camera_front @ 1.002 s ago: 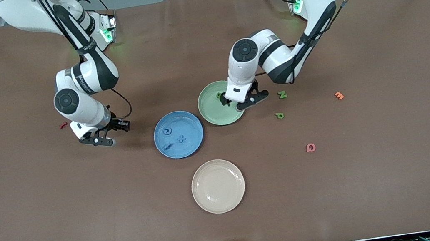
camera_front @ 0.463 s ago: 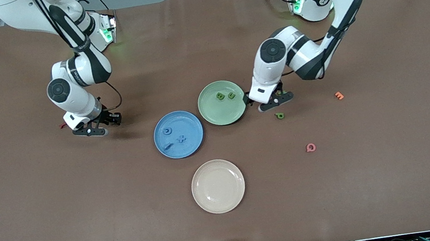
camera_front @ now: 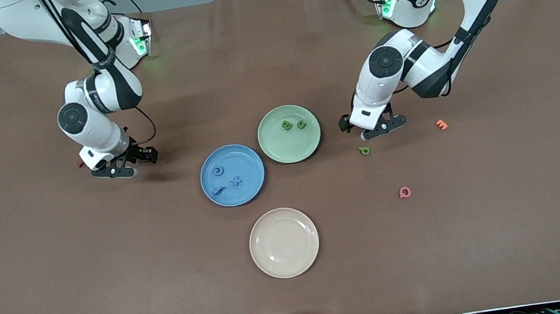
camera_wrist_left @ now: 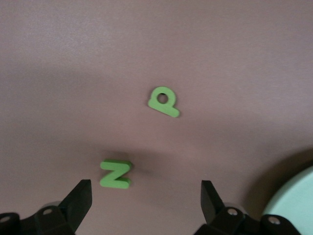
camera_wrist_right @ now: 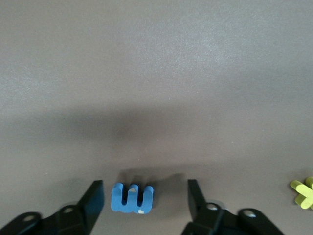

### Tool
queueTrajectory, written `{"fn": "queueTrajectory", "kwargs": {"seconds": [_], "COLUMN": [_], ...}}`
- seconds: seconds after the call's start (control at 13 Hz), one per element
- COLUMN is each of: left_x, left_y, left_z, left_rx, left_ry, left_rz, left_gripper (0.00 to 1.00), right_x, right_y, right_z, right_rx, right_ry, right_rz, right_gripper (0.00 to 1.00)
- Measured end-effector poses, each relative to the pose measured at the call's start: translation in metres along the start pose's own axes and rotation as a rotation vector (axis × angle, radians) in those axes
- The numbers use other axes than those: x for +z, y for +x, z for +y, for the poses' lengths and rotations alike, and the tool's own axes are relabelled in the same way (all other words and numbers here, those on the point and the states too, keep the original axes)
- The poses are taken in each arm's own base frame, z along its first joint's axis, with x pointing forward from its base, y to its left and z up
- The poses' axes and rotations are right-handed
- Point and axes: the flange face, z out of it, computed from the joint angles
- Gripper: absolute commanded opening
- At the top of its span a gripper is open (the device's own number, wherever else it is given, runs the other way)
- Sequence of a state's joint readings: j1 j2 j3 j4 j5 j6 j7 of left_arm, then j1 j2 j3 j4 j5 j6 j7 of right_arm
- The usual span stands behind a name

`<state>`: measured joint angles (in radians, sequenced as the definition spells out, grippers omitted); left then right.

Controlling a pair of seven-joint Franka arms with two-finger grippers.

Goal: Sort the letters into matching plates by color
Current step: 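Grasp blue E with the right gripper while the left gripper reaches green N, then place E on the blue plate while the left gripper grasps green N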

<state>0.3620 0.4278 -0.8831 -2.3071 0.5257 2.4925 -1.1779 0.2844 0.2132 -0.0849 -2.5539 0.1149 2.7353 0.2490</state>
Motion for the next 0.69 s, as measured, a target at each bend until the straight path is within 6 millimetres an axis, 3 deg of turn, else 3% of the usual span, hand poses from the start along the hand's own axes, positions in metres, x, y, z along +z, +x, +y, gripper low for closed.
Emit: {"fn": "queueTrajectory", "kwargs": {"seconds": [0.31,0.69], "left_x": [0.015,0.028], "left_y": [-0.004,-0.019], "left_z": [-0.022,-0.027], "left_rx": [0.035,0.095], "left_ry": [0.009,0.024], "left_rz": [0.016,0.028], "left_gripper": [0.98,0.98], "right_x": [0.003,0.007], "right_y": [-0.008,-0.015], "right_z": [-0.009,-0.02], "right_rx": [-0.025,-0.052], "right_ry": [0.001,-0.001], "right_rz": [0.007,0.006], "right_gripper": [0.84,0.83]}}
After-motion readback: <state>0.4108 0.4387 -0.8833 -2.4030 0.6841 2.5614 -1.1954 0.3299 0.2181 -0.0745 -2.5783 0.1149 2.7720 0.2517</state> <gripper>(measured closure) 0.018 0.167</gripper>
